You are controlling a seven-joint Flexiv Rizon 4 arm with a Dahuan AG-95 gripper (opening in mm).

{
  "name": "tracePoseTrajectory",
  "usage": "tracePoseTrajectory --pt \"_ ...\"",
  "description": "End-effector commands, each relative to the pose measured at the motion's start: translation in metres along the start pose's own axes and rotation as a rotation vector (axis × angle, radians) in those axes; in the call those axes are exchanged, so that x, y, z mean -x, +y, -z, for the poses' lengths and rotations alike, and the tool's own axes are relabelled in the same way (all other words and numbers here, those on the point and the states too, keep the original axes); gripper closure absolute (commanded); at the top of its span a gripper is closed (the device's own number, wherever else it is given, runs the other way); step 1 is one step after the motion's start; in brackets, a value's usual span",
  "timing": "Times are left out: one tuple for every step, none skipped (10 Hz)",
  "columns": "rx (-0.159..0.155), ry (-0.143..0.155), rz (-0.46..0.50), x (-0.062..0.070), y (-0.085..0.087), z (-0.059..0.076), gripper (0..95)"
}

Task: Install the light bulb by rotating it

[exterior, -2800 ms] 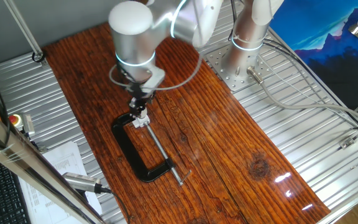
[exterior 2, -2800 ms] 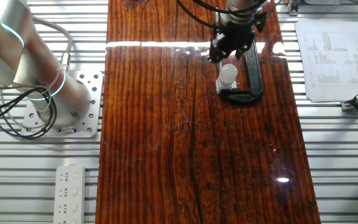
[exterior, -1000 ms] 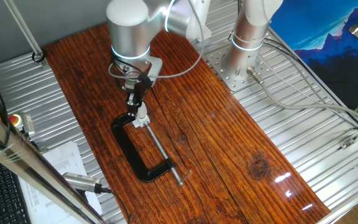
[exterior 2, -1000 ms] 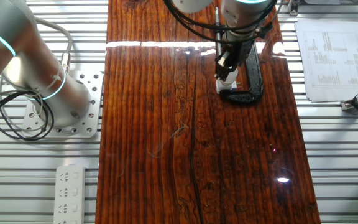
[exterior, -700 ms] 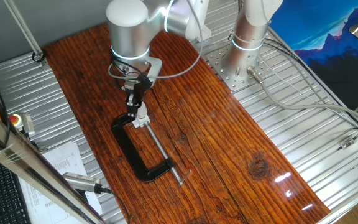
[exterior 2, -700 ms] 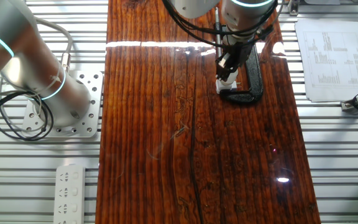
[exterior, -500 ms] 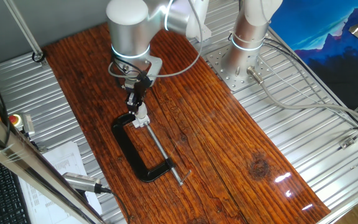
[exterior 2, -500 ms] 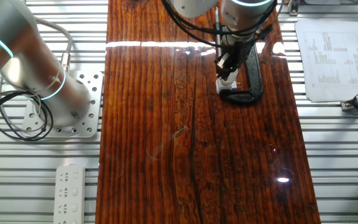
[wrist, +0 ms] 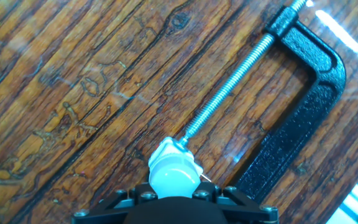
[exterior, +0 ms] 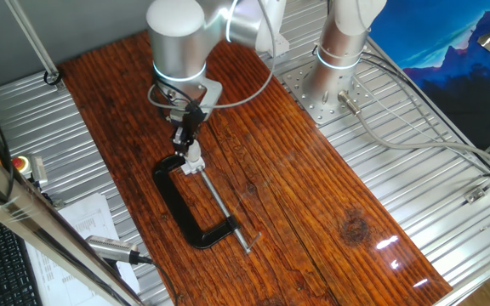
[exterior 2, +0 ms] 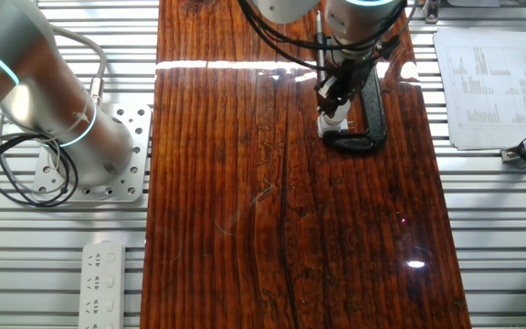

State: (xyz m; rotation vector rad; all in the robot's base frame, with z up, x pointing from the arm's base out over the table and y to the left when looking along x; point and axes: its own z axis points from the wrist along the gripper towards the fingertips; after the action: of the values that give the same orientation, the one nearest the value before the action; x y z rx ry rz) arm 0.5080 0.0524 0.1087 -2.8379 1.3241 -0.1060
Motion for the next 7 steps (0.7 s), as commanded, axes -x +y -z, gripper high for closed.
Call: tracePoseTrajectory --pt "-0.012 0.0 -0.047 -0.0011 -0.0001 -0.0022 76.0" --pt "-0.01 0.003 -0.07 -0.0012 -0.0001 -0.0015 76.0" --pt "-0.012 0.004 -0.091 -0.0017 0.0002 -0.001 76.0" --pt "-0.015 0.006 -0.118 -0.0017 0.0002 -0.0013 76.0" --pt "-0.016 0.008 -0.141 -0.0017 0.0004 -0.0015 76.0" --pt "-0.015 0.009 -0.17 -0.0021 0.0006 -0.0013 76.0" --pt "-0.013 0.011 -0.205 -0.003 0.0013 -0.0009 76.0"
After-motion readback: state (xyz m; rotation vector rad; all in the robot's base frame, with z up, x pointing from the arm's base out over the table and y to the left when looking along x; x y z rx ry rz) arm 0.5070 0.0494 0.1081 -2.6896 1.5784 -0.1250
